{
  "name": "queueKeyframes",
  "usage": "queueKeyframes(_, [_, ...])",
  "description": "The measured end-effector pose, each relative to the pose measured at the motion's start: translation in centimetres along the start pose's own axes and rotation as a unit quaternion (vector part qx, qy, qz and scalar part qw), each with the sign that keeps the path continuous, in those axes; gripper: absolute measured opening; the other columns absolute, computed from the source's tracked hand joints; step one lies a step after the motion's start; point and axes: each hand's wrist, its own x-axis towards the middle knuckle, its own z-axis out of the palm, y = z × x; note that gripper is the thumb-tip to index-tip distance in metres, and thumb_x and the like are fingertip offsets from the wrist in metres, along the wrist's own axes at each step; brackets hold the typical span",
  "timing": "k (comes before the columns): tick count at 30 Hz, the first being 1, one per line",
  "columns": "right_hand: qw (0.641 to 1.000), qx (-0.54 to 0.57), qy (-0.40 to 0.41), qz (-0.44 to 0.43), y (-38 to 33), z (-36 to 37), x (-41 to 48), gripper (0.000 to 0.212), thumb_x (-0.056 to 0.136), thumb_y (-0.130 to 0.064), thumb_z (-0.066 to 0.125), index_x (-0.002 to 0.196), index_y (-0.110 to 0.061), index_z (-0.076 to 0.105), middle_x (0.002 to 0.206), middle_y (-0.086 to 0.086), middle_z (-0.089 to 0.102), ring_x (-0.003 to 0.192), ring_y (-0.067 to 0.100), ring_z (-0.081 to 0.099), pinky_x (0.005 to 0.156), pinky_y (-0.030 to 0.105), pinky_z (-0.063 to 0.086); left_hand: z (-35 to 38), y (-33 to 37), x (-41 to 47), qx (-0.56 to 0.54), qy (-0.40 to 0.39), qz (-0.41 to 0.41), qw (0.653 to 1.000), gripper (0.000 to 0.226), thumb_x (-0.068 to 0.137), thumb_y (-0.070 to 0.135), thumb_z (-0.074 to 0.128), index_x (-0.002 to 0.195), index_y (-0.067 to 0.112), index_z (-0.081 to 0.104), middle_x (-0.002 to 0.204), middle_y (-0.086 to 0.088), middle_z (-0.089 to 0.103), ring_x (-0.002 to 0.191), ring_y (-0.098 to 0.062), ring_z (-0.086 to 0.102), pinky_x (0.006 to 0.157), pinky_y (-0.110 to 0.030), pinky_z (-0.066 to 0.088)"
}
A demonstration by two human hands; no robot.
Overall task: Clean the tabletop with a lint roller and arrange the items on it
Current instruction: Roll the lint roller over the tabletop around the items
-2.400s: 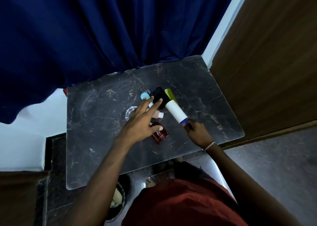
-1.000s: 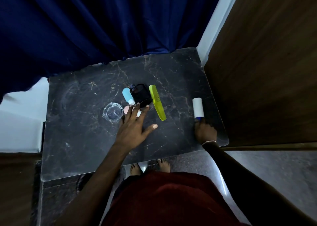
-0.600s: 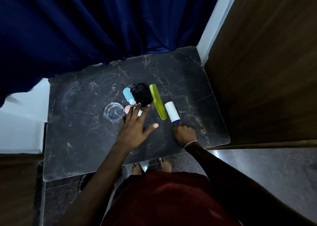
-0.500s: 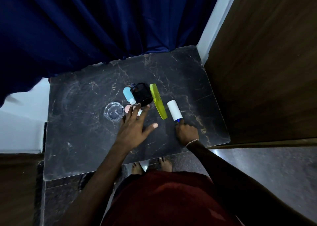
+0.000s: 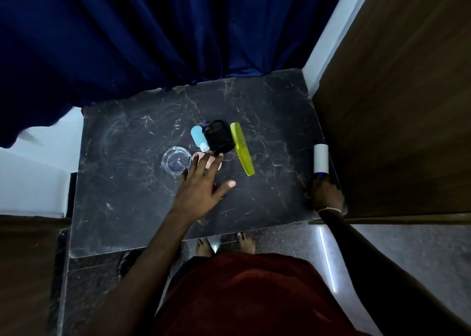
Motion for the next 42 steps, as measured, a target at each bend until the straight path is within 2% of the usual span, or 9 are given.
queueKeyframes(8, [0.999,0.032,0.001,0.022,0.4,-0.1,-0.1,0.043,0.104,-0.037,0.033,0.123,-0.001,0.049,0.109,0.028,0.067,0.100,0.046,0.066,0.083,0.045,0.050,-0.2,-0.6,-1.0,0.000,0.008,-0.018,1.000,0.089,0.087,0.087,0.018,0.161,0.038,0.013,0.171,0.001,0.011,0.159,-0.027,0.009,0.121,-0.063,0.027])
queueKeyframes(19, [0.996,-0.024,-0.029,-0.083,-7.5,1.2,-3.4,0.043,0.104,-0.035,0.035,0.121,-0.001,0.055,0.114,0.022,0.068,0.104,0.041,0.067,0.087,0.044,0.053,-0.1,-1.1,-1.6,0.012,-0.006,-0.018,1.000,0.090,0.085,0.089,0.015,0.160,0.039,0.015,0.171,0.000,0.014,0.157,-0.035,0.015,0.120,-0.064,0.027])
queueKeyframes(31, [0.983,-0.077,-0.052,-0.157,-11.0,2.5,-5.1,0.044,0.105,-0.035,0.031,0.135,-0.005,0.042,0.115,0.019,0.070,0.106,0.041,0.067,0.090,0.045,0.054,-0.2,-1.3,-1.6,0.010,-0.009,-0.019,1.000,0.087,0.086,0.087,0.019,0.160,0.041,0.013,0.171,0.000,0.012,0.158,-0.033,0.013,0.121,-0.062,0.025])
queueKeyframes(38, [0.985,-0.068,-0.039,-0.152,-10.1,2.5,-4.5,0.044,0.105,-0.036,0.031,0.135,-0.006,0.043,0.113,0.020,0.070,0.103,0.041,0.068,0.088,0.046,0.054,-0.4,-0.8,-1.1,0.010,-0.023,-0.016,1.000,0.091,0.084,0.089,0.012,0.160,0.038,0.013,0.171,-0.001,0.012,0.158,-0.034,0.011,0.122,-0.064,0.024])
queueKeyframes(42, [0.993,-0.046,-0.028,-0.105,-8.6,2.3,-3.5,0.043,0.105,-0.037,0.033,0.126,-0.002,0.048,0.111,0.022,0.069,0.103,0.042,0.068,0.087,0.045,0.052,-0.5,-1.2,-1.1,0.014,-0.016,-0.024,0.999,0.089,0.085,0.088,0.016,0.160,0.039,0.015,0.170,0.000,0.014,0.158,-0.031,0.012,0.121,-0.063,0.026])
